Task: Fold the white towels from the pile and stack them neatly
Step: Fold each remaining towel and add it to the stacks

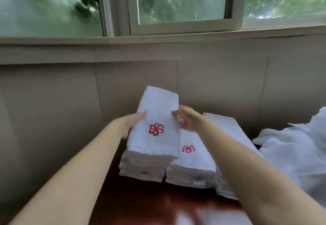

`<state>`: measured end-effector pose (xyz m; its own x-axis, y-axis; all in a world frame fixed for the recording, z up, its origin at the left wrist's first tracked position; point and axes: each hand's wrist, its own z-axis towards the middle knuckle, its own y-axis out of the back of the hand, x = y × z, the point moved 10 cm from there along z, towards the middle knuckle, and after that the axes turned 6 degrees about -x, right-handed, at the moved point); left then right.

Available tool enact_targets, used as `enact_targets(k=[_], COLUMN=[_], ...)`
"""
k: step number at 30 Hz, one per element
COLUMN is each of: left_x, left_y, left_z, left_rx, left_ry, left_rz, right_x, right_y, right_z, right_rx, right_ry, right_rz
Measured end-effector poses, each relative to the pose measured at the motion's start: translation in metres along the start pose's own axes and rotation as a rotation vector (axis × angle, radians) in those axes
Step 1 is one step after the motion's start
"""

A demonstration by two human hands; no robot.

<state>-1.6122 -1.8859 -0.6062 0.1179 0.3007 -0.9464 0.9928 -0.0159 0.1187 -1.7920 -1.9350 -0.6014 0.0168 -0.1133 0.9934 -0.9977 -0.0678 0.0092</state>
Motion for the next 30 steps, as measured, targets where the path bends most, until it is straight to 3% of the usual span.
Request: enact_targets(k=[3,5,9,13,18,24,27,30], left_x=[0.044,0.047,0.039,0.042,0.059,0.058,0.061,0.067], left_y=[0.014,0.022,0.029,0.043,0.045,0.054,0.057,0.057], left_z=[0.042,0.06,0.076,0.078,0.062,0.026,0.005,-0.011], left_rx=[-0.08,-0.098,-0.063,-0.114,-0.135,-0.417,-0.504,-0.561], left_ry=[0.02,-0.043,-0.129,-0.094,-0.024,-0.134,-0.143,-0.148], left_rz=[0.146,0.19,0.153,0.198,0.266,0.573,0.497,0.428], right_x=[-0.072,-0.088,-0.086,-0.087,-0.084,-0.083,-0.085,-0.088], right_y=[-0.003,0.003,-0.006,-0.019,-0.017,-0.032,-0.045,-0.046], right_z=[0.037,0.045,0.043,0.035,0.022,-0.026,-0.042,-0.051], right_rx=[-0.084,-0.125,-0.015,0.036,-0.085,-0.097,-0.067,-0.108], right_ry=[-0.165,-0.196,-0.221,-0.27,-0.231,-0.219,-0.209,-0.212], right_rz=[-0.261,-0.217,0.022,-0.116,-0.35,-0.481,-0.349,-0.4])
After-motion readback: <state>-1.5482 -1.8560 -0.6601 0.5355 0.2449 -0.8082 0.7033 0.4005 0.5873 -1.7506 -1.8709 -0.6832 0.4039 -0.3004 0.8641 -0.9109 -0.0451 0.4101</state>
